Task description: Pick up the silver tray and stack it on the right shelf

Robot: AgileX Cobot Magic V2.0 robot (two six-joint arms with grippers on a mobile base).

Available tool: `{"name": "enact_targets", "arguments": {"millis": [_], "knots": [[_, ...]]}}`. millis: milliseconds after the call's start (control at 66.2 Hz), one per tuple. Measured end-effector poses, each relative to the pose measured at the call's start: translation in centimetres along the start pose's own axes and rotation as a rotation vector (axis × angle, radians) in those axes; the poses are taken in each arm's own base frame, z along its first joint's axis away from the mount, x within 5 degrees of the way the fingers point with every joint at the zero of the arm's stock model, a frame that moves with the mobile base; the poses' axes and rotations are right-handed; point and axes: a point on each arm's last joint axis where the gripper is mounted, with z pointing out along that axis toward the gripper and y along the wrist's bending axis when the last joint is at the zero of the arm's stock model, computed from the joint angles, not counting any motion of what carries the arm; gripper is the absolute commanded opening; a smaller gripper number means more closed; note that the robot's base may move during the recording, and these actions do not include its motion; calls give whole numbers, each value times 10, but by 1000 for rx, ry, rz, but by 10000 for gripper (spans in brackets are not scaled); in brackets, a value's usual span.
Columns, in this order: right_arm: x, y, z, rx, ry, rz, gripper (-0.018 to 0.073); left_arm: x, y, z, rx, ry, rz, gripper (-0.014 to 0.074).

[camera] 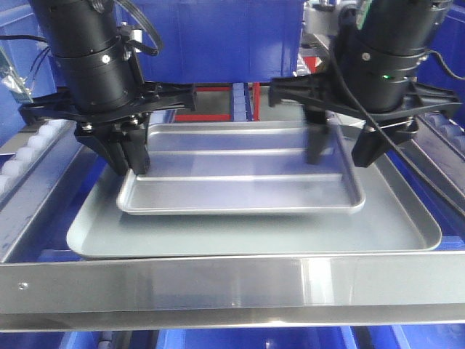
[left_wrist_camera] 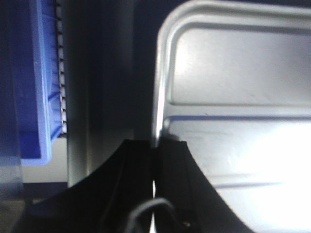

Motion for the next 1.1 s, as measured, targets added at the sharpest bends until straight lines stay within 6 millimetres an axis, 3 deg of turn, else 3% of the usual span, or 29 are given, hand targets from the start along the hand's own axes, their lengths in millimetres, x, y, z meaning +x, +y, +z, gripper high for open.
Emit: {"name": "enact_targets", "arguments": {"millis": [106,166,272,363,408,468,604,725,846,982,1103], "knots": [[0,1,0,-3,1,2,601,3,1,8,-7,44,-21,407],[1,1,0,1,5,2,575,4,1,10,-5,58,-31,427],[-2,1,-3,17,16,6,356,2,-1,8,-2,66,-38,314],[-8,2,-10,27,15,11,21,-3,-3,1,-5,73,-40,29],[-11,3,-16,29,10,15,88,-6,-4,-3,-15,70,-33,-121],[-15,4,-21,24,-2,18,138,-11,-5,-8,-19,53,-24,-66],[-16,5,-22,19,-8,19,140,-16,-6,-11,-17,26,-13,-81],[-20,6,-27,15,-17,23,41,-20,-4,-16,-33,38,27,-80],[-21,5,-39,-2,-44,3,48,-19,-4,-26,-17,7,42,-78],[-8,-2,-58,-65,-115,-55,48,-7,-13,-61,64,-135,100,-78],[19,-14,-77,-165,-221,-137,48,19,-25,-93,167,-292,198,-78]]}}
